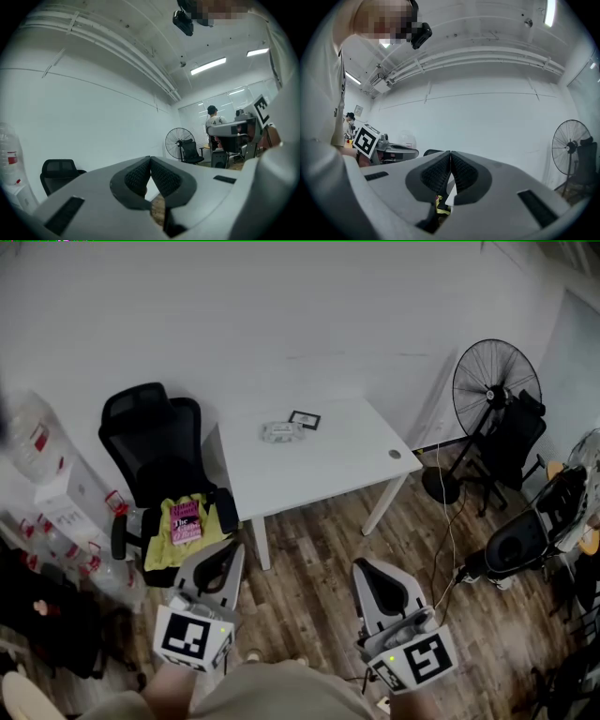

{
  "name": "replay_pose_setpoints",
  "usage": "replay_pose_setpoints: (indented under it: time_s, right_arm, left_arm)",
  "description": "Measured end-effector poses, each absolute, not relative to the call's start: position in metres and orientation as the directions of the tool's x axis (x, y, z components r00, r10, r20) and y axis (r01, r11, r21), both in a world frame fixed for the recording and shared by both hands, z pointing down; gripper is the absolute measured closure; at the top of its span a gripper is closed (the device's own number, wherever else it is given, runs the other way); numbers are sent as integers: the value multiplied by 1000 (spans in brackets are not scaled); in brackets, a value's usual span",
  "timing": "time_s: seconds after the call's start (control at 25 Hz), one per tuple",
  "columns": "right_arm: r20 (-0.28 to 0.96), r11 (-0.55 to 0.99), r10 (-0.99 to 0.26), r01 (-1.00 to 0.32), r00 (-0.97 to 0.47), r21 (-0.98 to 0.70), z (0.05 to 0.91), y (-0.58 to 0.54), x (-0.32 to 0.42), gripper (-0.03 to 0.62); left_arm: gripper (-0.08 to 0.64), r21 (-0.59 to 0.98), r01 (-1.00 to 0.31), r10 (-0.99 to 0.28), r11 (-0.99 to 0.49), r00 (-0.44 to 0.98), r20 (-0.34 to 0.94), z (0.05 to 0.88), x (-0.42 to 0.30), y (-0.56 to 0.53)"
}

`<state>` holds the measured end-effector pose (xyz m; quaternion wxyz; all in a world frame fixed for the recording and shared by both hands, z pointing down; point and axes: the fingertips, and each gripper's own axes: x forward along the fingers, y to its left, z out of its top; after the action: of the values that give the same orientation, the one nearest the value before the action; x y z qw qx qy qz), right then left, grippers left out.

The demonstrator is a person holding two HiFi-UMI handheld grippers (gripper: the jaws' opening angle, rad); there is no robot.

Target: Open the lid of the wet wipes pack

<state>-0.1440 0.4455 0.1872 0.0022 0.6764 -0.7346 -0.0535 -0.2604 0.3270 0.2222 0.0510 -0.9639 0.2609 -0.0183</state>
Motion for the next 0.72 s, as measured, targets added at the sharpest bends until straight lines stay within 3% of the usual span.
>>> replay_pose_setpoints:
  time_s: [0.24, 0.32, 0.4, 0.72]
  right_arm:
    - [-167, 94, -981, -996, -94, 6, 181, 463, -119, 556]
    - [-170, 92, -981, -996, -91, 1, 181, 463, -112, 469]
    - [-146, 83, -986, -996, -86, 26, 185, 461, -107, 432]
    - [-84, 86, -992, -995, -91, 54, 205, 435, -87, 423]
  left_arm:
    - [538, -104, -515, -519, -851, 855, 6, 224, -241, 340]
    - [538, -110, -522, -526, -846, 851, 6, 225, -238, 340]
    - [538, -112, -522, -526, -845, 851, 3, 225, -235, 339]
    - [538, -103, -516, -518, -851, 855, -2, 239, -216, 317]
